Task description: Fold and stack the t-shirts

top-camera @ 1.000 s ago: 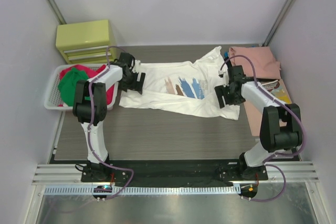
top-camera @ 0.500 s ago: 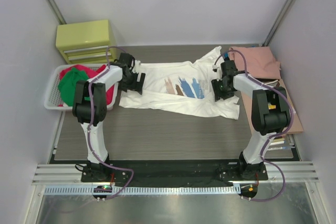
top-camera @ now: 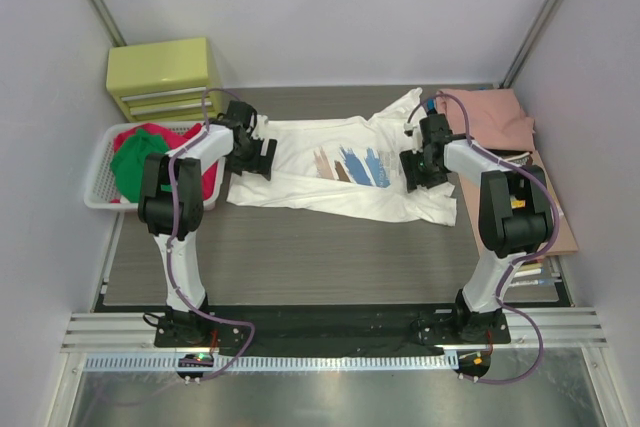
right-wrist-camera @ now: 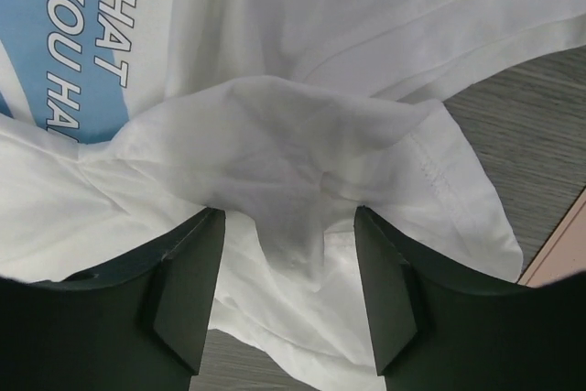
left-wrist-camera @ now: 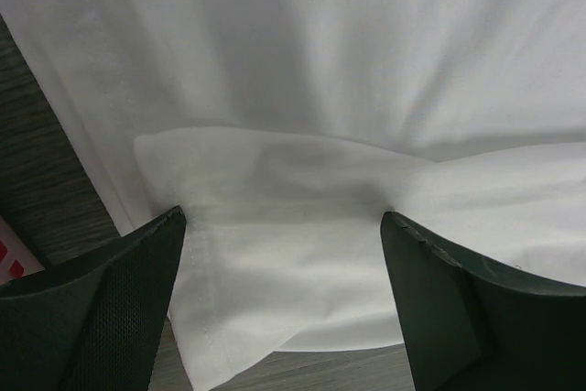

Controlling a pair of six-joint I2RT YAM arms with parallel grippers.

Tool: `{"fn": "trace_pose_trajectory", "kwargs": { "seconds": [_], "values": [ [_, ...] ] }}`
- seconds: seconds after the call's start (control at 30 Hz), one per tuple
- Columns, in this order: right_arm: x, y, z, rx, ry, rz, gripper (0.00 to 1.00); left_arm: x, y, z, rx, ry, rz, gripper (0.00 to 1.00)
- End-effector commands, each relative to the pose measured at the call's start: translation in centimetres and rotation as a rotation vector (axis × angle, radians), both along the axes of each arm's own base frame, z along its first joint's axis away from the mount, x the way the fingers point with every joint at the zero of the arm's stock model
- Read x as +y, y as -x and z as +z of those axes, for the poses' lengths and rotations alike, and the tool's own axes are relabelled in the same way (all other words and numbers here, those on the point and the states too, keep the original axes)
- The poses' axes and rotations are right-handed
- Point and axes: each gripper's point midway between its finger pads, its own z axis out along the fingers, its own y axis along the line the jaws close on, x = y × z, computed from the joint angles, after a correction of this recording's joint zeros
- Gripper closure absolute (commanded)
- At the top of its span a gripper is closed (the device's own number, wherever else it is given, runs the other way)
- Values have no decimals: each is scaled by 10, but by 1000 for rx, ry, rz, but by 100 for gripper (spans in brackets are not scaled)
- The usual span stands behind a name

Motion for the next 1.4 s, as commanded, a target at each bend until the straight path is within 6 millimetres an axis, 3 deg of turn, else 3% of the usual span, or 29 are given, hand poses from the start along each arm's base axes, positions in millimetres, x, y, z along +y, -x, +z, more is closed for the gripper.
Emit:
{"fn": "trace_pose_trajectory", "kwargs": {
  "seconds": [0.0, 0.2, 0.3, 0.37, 0.5, 0.57, 0.77, 0.83, 0.9, 1.07, 1.13, 1.2, 1.37],
  "values": [
    [0, -9, 28, -71, 12, 20, 27, 3, -2, 15, -36, -2, -2, 12],
    [2, -16, 38, -102, 3, 10, 30, 2, -2, 17, -40, 2, -6, 12],
    [4, -22, 43, -115, -12, 1, 44, 3, -1, 16, -36, 1, -7, 12],
    [7, -25, 47, -121, -19, 0, 46, 3, 1, 16, -35, -2, -11, 12],
    [7, -22, 46, -114, -13, -1, 74, 5, 2, 15, -35, -10, -9, 12],
    [7, -20, 44, -106, -9, 4, 75, 4, 1, 15, -36, -8, -13, 12],
    [5, -9, 37, -76, -1, 10, 60, 4, 1, 16, -38, -8, -13, 12],
    [3, -7, 36, -79, 8, 5, 84, 5, 1, 16, -39, -12, -15, 12],
    [1, -7, 39, -88, 14, 0, 99, 5, 2, 14, -34, -9, -14, 12],
    [-3, -14, 47, -120, 46, -9, 99, 4, 2, 15, -36, -6, -16, 12],
    [-4, -21, 60, -173, 49, -12, 99, 3, 3, 13, -32, -5, -18, 12],
    [1, -32, 74, -215, 38, -8, 99, 3, 4, 11, -25, -2, -18, 12],
    [13, -47, 77, -216, 35, 22, 99, 3, 4, 11, -21, 0, -19, 12]
  ]
}}
